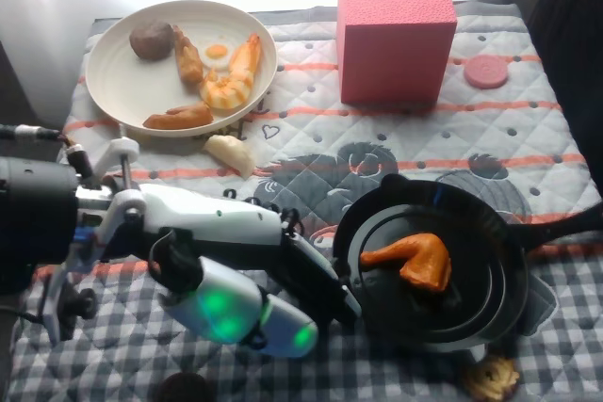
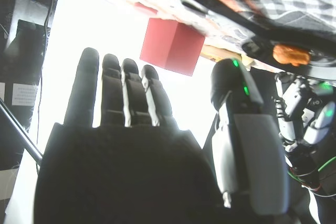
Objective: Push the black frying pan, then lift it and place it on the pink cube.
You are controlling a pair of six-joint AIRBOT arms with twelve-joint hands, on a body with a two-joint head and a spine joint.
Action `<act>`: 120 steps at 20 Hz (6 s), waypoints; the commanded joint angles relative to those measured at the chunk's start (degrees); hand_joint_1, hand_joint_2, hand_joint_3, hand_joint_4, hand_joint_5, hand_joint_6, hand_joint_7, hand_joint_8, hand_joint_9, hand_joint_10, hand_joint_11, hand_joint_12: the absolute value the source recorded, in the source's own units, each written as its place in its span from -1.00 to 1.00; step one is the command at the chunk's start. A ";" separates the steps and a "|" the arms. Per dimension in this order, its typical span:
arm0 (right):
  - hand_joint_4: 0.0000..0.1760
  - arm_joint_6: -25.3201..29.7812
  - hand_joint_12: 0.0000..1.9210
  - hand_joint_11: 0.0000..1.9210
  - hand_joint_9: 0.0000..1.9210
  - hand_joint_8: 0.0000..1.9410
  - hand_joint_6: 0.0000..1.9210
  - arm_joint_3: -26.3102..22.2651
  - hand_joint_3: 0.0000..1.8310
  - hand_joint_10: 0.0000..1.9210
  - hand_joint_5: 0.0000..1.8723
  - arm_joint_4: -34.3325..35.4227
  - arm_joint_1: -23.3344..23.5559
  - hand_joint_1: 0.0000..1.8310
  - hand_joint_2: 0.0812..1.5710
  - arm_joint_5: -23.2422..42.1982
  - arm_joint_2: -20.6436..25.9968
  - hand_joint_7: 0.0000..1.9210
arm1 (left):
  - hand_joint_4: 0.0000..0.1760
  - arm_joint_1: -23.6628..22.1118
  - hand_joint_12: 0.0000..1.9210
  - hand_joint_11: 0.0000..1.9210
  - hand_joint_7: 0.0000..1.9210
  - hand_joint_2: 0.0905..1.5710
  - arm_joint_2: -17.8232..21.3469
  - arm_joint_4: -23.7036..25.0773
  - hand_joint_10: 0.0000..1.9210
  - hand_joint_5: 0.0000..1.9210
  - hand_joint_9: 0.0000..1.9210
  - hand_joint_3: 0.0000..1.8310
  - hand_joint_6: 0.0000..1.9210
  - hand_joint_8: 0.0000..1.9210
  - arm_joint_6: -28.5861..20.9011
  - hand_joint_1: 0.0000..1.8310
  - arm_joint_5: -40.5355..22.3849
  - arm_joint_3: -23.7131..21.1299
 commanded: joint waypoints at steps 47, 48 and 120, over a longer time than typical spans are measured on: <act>-1.00 0.20 -1.00 -1.00 -1.00 -1.00 -1.00 0.17 -1.00 -1.00 -1.00 1.03 -0.37 -0.50 0.66 7.17 0.25 -1.00 | -1.00 -7.64 0.07 -1.00 -0.41 0.87 -1.66 -0.20 -0.96 -0.45 -0.55 -1.00 -0.95 -1.00 10.63 -0.24 8.44 2.36; -1.00 0.20 -1.00 -1.00 -1.00 -1.00 -1.00 0.18 -1.00 -1.00 -1.00 1.04 -0.37 -0.51 0.66 7.17 0.25 -1.00 | -1.00 -7.64 0.08 -1.00 -0.42 0.88 -1.78 -0.20 -0.96 -0.45 -0.55 -1.00 -0.96 -1.00 11.24 -0.24 9.60 2.66; -1.00 -5.49 -1.00 -1.00 -1.00 -1.00 -1.00 11.32 -1.00 -1.00 -1.00 8.41 5.18 -0.20 0.44 -11.54 -9.16 -1.00 | -0.68 -4.85 -0.08 -1.00 -0.55 0.89 1.88 -42.07 -0.99 -0.50 -0.62 -0.99 -1.00 -1.00 42.90 -0.39 2.43 1.32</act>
